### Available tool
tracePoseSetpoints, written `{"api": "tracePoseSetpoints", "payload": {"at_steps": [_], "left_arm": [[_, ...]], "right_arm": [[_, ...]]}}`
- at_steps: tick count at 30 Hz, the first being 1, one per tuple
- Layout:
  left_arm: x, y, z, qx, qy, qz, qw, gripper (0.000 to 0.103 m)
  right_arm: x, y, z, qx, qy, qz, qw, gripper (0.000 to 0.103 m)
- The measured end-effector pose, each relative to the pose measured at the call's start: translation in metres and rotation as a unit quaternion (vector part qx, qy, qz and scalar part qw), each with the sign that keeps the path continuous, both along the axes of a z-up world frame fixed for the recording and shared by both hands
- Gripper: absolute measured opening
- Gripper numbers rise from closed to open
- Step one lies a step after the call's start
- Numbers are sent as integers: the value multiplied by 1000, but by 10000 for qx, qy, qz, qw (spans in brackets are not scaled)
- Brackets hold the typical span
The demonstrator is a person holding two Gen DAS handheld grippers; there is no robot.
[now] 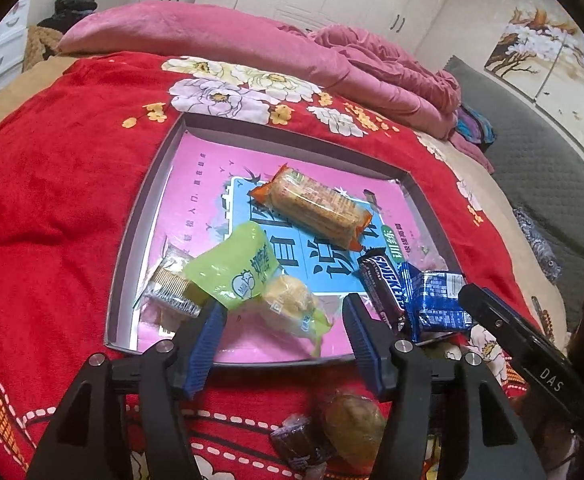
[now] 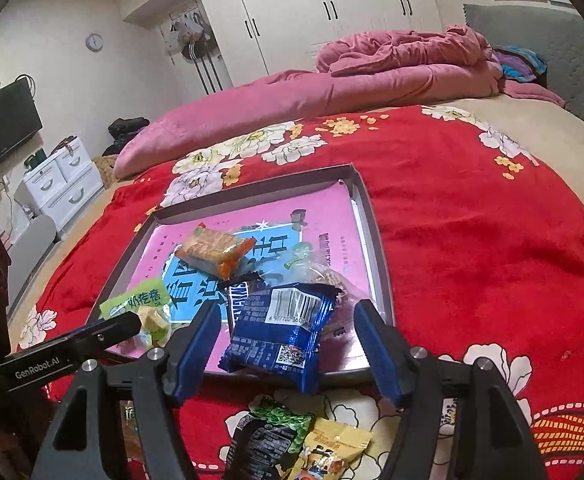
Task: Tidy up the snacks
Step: 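Lower the green bag into the tray with the left tool while the right tool lowers the blue pack, then open both tools and withdraw them from the tray toward the snacks on the bedspread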
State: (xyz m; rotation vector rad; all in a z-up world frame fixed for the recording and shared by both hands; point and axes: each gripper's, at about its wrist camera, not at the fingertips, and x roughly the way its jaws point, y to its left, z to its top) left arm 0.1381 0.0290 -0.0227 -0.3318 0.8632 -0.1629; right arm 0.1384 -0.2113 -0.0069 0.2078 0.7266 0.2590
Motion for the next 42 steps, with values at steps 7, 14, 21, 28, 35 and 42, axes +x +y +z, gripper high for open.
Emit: {"api": "tracePoseSetpoints", "payload": {"at_steps": [7, 14, 21, 28, 35, 42], "left_arm": [[-4, 3, 4, -44, -73, 21, 10000, 69], [-13, -1, 13, 15, -275, -97, 9996, 71], [-22, -11, 20, 200, -407, -287, 9986, 74], [-28, -9, 22, 208, -405, -274, 9986, 74], [-33, -1, 21, 101, -327, -191, 9992, 74], [-38, -1, 22, 152, -270, -208, 9993, 74]], "right_arm": [[-2, -4, 1, 21, -11, -69, 10000, 70], [-3, -7, 2, 45, -21, -127, 9999, 73], [-7, -7, 6, 31, -87, -144, 9999, 73], [-13, -4, 9, -13, -115, -67, 9999, 73], [-20, 0, 11, -48, -120, 3, 9999, 73], [-28, 6, 13, -116, -120, 87, 9998, 73]]}}
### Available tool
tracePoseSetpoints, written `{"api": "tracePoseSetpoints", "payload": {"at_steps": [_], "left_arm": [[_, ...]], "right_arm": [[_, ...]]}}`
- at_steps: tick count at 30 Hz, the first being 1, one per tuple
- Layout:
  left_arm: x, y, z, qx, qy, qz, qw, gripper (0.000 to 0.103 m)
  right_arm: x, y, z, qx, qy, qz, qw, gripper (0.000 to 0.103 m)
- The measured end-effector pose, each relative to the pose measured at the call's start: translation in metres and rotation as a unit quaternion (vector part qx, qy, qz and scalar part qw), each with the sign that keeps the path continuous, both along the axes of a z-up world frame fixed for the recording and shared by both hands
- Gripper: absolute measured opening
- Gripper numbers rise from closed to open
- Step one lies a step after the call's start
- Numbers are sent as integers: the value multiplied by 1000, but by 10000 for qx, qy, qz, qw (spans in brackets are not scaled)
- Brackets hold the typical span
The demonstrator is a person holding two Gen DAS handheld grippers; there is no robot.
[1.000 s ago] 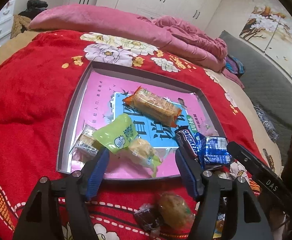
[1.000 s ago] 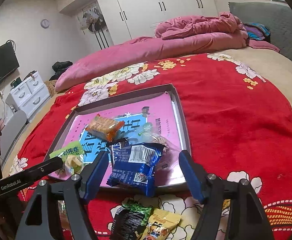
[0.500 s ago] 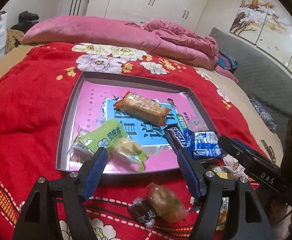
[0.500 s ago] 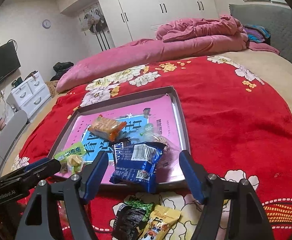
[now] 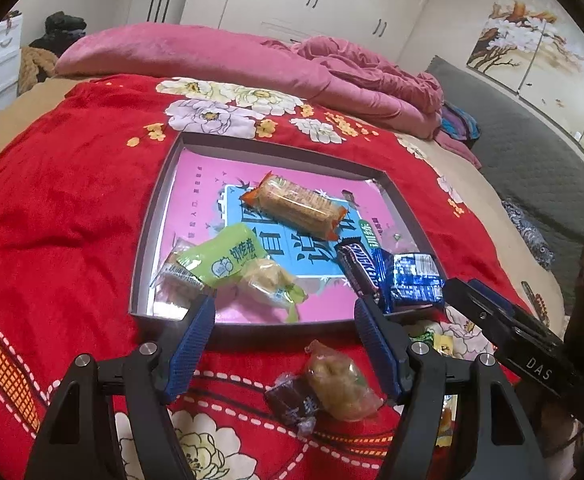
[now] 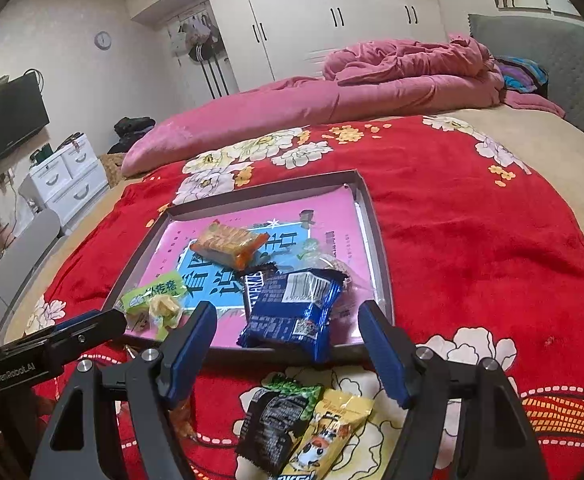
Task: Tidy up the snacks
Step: 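Open both tools and withdraw them from the tray toward the snacks on the bedspread, then move the left tool to the clear pastry bag while the right tool approaches the black pack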
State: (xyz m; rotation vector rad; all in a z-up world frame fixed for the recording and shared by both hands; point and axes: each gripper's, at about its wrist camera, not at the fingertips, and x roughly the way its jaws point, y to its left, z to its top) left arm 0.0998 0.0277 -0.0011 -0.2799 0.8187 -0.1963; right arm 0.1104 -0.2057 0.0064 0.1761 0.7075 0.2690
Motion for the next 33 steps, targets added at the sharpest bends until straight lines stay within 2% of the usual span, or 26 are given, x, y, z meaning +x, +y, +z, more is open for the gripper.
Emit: {"api": "tracePoseSetpoints", "payload": {"at_steps": [10, 25, 33], "left_arm": [[-12, -7, -2, 70, 144, -145, 9998, 74], [-21, -15, -9, 253, 385, -327, 9984, 74], [-19, -20, -15, 218, 519, -437, 9975, 74]], "right_arm": [[-12, 4, -3, -75, 183, 30, 9998, 73], [-29, 18, -18, -438, 612, 236, 9969, 73], [-32, 22, -25, -436, 795, 375, 9952, 73]]}}
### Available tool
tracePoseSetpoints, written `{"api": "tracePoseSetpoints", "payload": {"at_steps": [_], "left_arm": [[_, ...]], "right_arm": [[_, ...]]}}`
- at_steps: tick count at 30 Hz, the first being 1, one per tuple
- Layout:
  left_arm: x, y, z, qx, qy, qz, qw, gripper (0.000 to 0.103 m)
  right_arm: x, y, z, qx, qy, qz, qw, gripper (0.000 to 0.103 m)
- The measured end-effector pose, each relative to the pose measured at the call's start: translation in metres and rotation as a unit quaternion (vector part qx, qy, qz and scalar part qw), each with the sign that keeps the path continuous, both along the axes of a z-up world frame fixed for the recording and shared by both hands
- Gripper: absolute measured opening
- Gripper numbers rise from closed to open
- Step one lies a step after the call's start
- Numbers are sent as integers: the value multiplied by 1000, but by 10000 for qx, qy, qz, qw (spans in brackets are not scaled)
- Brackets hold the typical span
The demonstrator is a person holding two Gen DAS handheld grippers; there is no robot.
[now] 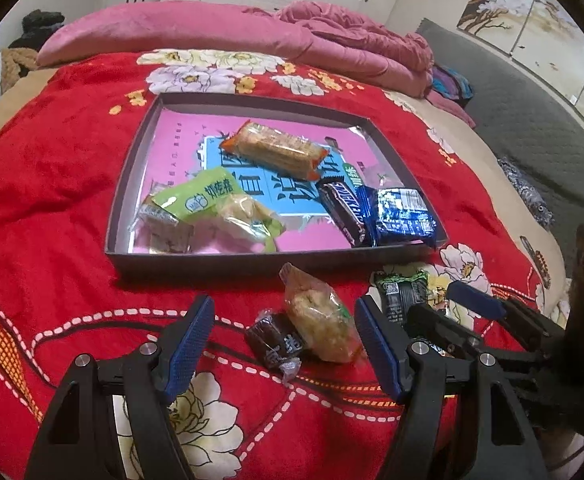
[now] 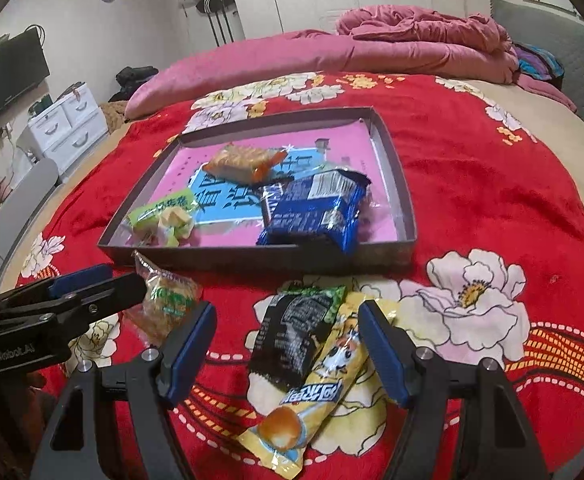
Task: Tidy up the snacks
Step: 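Move the left tool to the clear pastry bag while the right tool approaches the black pack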
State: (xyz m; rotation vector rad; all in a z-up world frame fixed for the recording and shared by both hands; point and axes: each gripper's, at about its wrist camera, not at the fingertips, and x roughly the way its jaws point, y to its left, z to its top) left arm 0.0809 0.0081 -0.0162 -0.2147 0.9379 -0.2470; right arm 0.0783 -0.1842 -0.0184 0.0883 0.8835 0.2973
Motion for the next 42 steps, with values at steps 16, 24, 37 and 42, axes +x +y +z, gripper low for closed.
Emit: {"api": "tracePoseSetpoints", "payload": {"at_steps": [16, 24, 37, 42], "left_arm": [[6, -19, -9, -2, 109, -372, 9992, 73], [11, -20, -14, -43, 211, -362, 9991, 71], [18, -22, -21, -34, 335, -388, 9987, 65], [20, -24, -22, -63, 380, -459, 9982, 55]], "right_arm": [[2, 10, -14, -101, 315, 156, 9993, 73], [7, 22, -22, -262, 295, 315, 9987, 68], [19, 31, -34, -385, 317, 518, 9974, 44], [18, 29, -29, -287, 265, 548, 9977, 43]]}}
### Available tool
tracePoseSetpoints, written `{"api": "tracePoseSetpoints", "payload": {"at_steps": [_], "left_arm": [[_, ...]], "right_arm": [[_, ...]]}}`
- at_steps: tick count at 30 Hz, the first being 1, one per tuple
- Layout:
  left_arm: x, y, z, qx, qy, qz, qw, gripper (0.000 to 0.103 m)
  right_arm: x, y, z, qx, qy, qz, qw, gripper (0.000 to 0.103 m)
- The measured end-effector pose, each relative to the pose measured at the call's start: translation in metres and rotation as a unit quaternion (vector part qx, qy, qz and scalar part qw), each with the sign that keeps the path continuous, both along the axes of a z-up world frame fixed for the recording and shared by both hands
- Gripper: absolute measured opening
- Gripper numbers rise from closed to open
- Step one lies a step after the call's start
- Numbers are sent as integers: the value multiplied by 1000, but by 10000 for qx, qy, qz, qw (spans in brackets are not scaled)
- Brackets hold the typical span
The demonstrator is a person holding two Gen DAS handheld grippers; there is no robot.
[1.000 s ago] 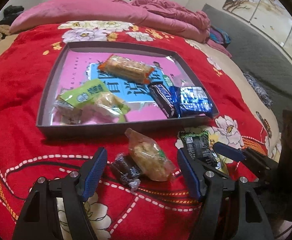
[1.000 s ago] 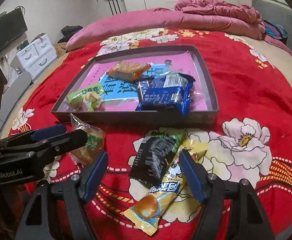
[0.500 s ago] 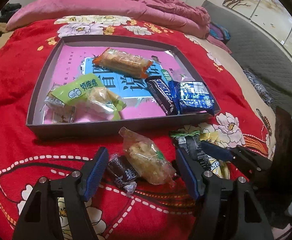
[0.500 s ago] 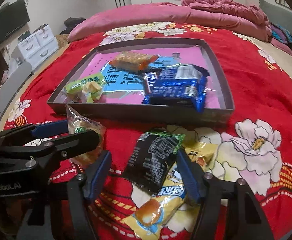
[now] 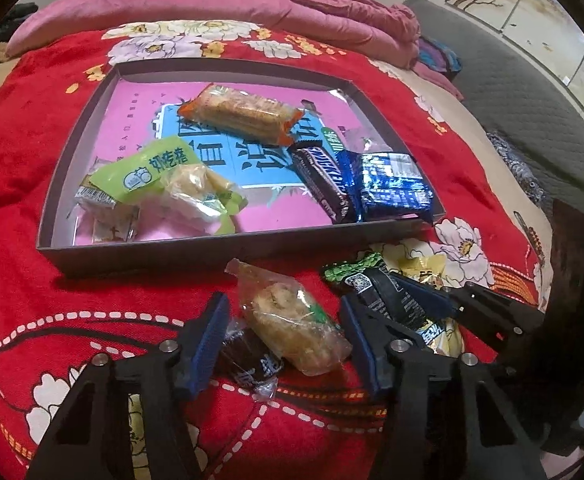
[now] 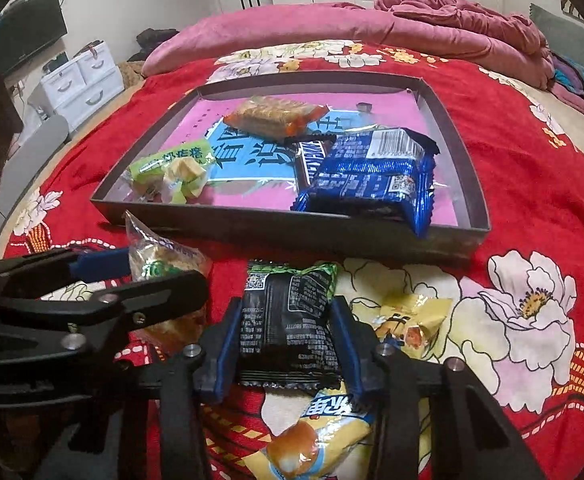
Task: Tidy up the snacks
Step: 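Move the left tool to the clear pastry bag while the right tool approaches the black pack, then grasp the clear Ximaizi pastry bag with the left tool while the right tool grasps the black pack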
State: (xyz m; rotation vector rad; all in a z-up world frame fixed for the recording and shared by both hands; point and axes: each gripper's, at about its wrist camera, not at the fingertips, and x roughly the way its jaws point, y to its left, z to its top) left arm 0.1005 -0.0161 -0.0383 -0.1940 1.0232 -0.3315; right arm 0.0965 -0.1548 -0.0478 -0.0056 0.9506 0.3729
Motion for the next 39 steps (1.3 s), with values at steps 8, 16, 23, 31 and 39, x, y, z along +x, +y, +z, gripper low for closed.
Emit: {"api": "tracePoseSetpoints", "payload": {"at_steps": [8, 16, 23, 31, 39], "left_arm": [[-1, 7, 5, -271, -42, 48, 9996, 43], [-10, 12, 21, -355, -390, 60, 9986, 42], [-14, 18, 28, -358, -548, 113, 9978, 42], [-18, 34, 39, -300, -798, 343, 9958, 30], [-5, 47, 22, -529, -352, 548, 9965, 23]], "right_arm": [[-4, 0, 7, 117, -89, 60, 9999, 43], [-7, -2, 15, 299, -215, 99, 9993, 43], [-9, -5, 22, 448, -340, 96, 9984, 43], [-12, -8, 32, 649, -542, 104, 9964, 43], [-11, -6, 33, 704, -561, 124, 9959, 43]]}}
